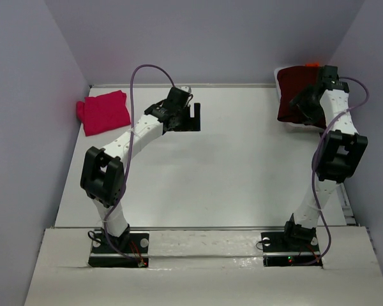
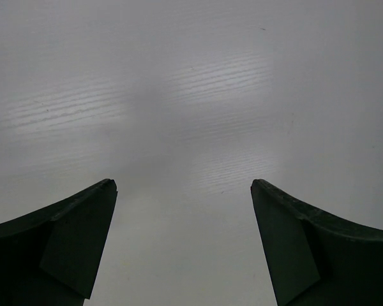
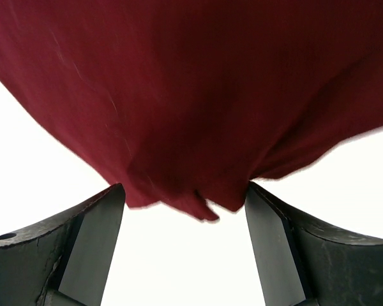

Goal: Fold and stack the t-shirts
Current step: Grab the tshirt from the pile

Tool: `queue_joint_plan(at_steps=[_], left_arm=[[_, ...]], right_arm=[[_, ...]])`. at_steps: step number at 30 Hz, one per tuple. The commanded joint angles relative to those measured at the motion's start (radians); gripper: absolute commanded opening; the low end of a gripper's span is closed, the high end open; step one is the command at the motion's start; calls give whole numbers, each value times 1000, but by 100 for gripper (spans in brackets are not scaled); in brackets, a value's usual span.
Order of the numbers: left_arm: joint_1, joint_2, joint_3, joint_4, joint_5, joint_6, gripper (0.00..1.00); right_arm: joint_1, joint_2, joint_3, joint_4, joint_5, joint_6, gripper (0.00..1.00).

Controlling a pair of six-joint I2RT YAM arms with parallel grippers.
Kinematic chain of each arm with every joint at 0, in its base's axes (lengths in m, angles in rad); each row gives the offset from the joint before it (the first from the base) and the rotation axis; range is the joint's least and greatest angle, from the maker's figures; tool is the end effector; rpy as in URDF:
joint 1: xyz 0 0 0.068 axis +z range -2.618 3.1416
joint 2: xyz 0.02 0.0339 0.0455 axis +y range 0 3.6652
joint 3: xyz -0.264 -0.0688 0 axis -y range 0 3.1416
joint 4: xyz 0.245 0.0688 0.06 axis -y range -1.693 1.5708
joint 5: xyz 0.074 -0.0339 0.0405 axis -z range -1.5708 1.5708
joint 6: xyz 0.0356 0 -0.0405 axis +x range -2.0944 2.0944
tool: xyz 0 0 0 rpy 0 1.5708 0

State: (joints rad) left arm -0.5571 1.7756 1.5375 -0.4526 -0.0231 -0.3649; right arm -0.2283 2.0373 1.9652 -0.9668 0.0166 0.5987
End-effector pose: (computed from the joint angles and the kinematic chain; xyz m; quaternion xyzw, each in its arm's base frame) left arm 0.3488 -0.2163 0.3027 0.0819 0.9010 -0.1801 0.3861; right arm 0.4314 -0.1008 0.2970 0.3897 0.8826 0.0405 0.2598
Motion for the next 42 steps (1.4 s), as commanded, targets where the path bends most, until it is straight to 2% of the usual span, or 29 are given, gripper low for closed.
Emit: queue_joint_plan(at_steps=[1, 5, 10, 30, 35, 42], left_arm=[[-6, -10, 4, 17, 6, -5, 99], [-6, 2, 18, 17, 18, -8, 99], [-6, 7, 23, 17, 18, -9, 99], [-6, -18, 0, -5, 3, 1, 99], [-6, -21, -5, -5, -1, 1, 99], [-6, -10, 1, -3, 2, 0, 99]], right_arm=[[0, -146, -74, 60, -73, 10, 81], [0, -183, -106, 62, -124, 27, 81], [0, -209, -121, 71, -109, 23, 81], [0, -23, -23, 180, -78, -14, 75], [0, -26, 9, 171, -79, -11, 70], [0, -52, 35, 172, -80, -8, 68]])
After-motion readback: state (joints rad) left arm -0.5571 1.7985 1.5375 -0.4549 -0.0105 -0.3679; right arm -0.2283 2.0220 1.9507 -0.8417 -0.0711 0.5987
